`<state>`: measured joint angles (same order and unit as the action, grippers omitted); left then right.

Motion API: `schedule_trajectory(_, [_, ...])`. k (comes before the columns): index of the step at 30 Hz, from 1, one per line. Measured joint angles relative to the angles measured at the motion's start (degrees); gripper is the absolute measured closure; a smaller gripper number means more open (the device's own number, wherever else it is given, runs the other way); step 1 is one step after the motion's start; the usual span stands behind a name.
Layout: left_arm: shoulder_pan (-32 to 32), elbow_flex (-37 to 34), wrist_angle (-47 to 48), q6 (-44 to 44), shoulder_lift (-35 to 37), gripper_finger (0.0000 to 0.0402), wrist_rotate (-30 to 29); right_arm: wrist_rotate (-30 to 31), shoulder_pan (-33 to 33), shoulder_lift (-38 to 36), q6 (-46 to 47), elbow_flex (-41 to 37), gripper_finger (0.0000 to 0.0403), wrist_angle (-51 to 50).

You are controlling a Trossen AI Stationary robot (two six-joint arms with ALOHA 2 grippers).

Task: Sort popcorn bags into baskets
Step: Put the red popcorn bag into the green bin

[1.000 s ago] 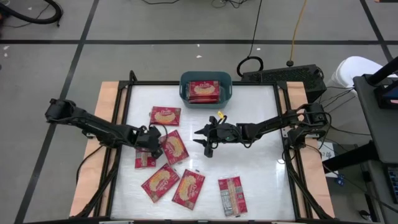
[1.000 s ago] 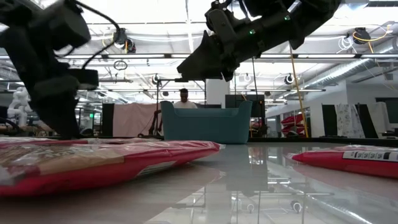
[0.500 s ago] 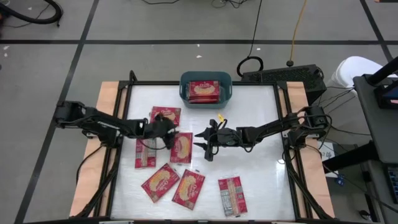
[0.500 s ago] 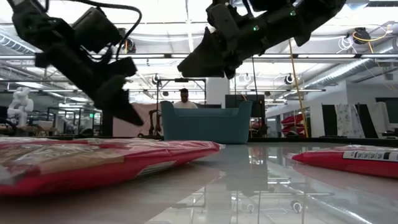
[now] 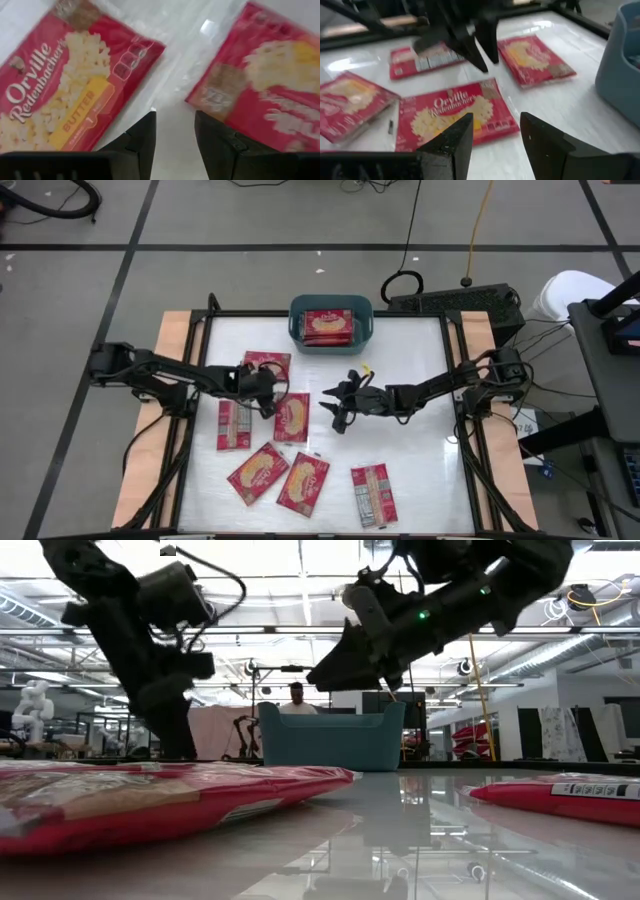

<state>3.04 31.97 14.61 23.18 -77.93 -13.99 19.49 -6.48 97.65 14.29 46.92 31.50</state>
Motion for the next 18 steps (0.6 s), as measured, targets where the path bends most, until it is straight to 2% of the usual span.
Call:
schedule_trajectory(4, [1.26,0.0,-6.06,-2.37,-5.55,0.0286,1.12,-0.01,0.0,0.0,-0.37,-1.71,0.0245,3.72])
schedule_trajectory(13, [3.53,3.34,-32.18,-13.43,-16.92,0.0338,7.88,-0.04,0.03,0.0,-0.23,-1.73,0.0245,4.57])
schedule_trajectory(15, [3.53,5.87,-32.51,-15.27,-17.32,0.0343,9.84,0.13,0.04,0.0,0.7,-1.73,0.0245,3.32])
schedule_trajectory(18, [3.43,10.33,-21.77,-15.98,-15.85,0.0349,10.61,0.1,0.26,0.0,4.12,-1.73,0.0245,0.0])
